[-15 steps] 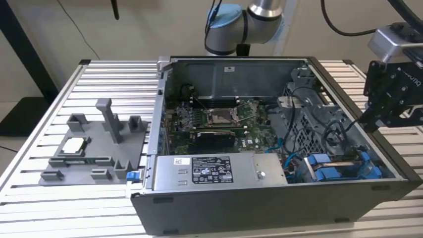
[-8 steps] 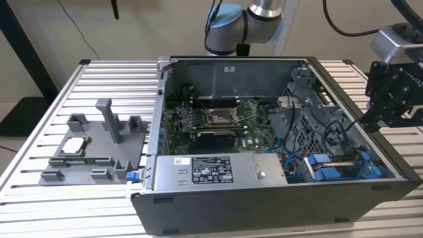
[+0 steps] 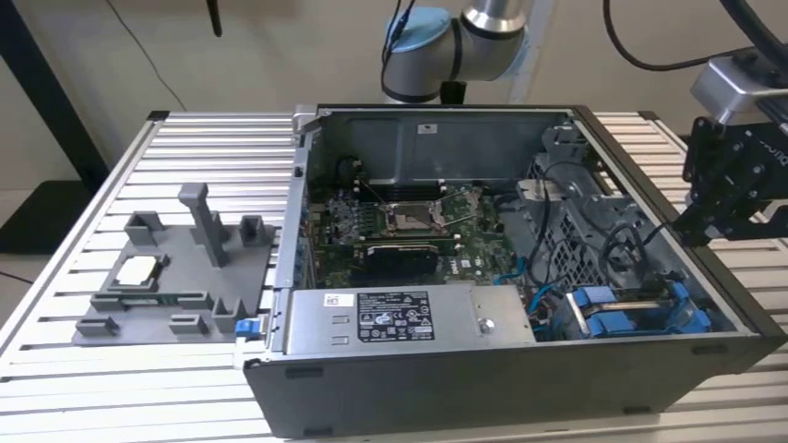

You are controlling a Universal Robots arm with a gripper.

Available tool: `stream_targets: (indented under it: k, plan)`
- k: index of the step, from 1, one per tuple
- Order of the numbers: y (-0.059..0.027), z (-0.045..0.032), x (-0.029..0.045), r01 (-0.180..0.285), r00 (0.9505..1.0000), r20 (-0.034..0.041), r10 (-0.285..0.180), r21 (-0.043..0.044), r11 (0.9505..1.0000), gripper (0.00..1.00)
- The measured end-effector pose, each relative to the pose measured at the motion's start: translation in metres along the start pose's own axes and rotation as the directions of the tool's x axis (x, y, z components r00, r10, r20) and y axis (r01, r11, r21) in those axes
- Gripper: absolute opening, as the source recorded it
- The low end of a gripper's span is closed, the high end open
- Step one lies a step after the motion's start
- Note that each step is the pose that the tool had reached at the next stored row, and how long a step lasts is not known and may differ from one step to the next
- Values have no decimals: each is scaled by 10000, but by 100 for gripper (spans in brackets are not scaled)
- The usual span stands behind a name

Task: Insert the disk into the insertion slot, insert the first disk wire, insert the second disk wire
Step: 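Insert the second disk wire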

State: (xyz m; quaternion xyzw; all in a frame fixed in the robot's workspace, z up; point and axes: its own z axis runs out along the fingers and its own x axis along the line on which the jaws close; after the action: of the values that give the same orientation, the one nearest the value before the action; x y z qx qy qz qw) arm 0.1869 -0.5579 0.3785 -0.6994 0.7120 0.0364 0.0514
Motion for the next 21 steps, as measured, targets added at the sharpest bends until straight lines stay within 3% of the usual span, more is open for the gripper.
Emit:
stream_targets:
  k: [4,5,7,8,17,21]
  plan:
    - [-5,7,0,-1,9997,237,0,16,10000,26]
    - [-5,7,0,-1,9997,249,0,16,10000,26]
    - [-6,7,0,-2,9997,248,2,17,10000,24]
    - [-6,8,0,-3,9997,250,2,17,10000,18]
    - [-7,8,2,-1,9997,244,1,17,10000,16]
    - [5,3,1,4,10000,13,-4,20,10000,16]
